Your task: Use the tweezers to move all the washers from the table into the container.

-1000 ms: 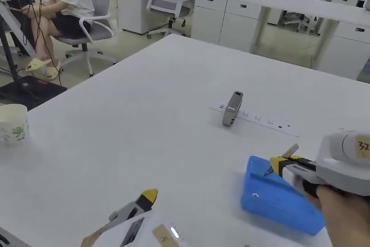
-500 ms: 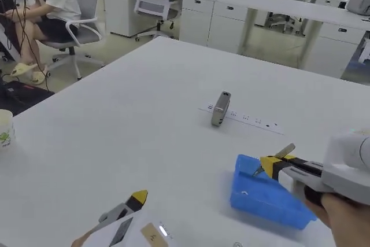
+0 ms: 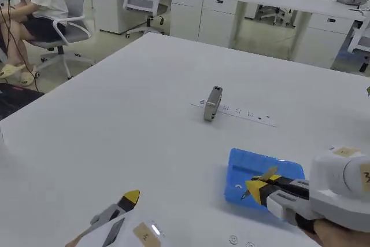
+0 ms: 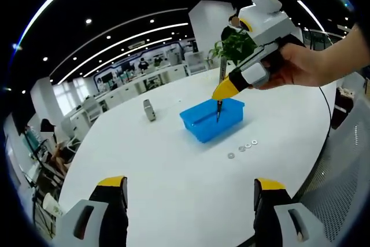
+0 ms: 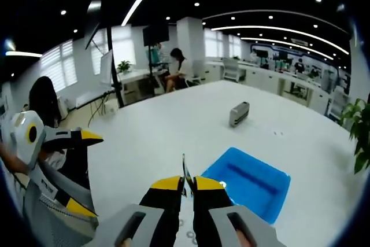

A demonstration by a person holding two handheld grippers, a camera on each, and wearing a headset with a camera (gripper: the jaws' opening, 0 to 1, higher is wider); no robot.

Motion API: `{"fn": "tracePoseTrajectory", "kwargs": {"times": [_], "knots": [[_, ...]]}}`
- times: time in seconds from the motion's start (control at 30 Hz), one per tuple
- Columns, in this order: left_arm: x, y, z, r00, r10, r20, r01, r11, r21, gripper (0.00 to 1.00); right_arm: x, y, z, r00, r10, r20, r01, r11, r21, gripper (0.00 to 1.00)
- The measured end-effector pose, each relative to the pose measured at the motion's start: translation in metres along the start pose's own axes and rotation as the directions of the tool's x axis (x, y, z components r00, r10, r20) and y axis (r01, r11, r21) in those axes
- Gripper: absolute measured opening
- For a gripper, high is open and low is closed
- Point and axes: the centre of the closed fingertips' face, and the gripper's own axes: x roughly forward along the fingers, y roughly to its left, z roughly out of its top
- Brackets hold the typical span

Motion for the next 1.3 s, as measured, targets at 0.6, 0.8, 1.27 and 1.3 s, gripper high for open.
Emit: {"fn": "tracePoseTrajectory", "kwargs": {"times": [0.6,0.8,1.27,1.3], "knots": [[0.003,0.000,-0.007,0.9991,0.004,-0.042,-0.004,1.000,0.012,0.92,0.023,0.007,-0.058,0.9954,-0.012,-0.095,0.020,0.997,0.081,0.03],[0.004,-0.001,-0.008,0.9989,0.001,-0.047,0.000,1.000,0.014,0.91,0.024,-0.001,-0.066,0.9936,-0.032,-0.109,0.043,0.994,0.100,0.03],[0.004,-0.001,-0.008,0.9989,0.001,-0.048,0.000,1.000,0.019,0.91,0.031,-0.003,-0.070,0.9921,-0.030,-0.121,0.046,0.990,0.131,0.04],[0.004,-0.001,-0.008,0.9989,0.001,-0.047,0.000,1.000,0.018,0.91,0.032,-0.003,-0.070,0.9918,-0.030,-0.124,0.046,0.990,0.130,0.04]]}}
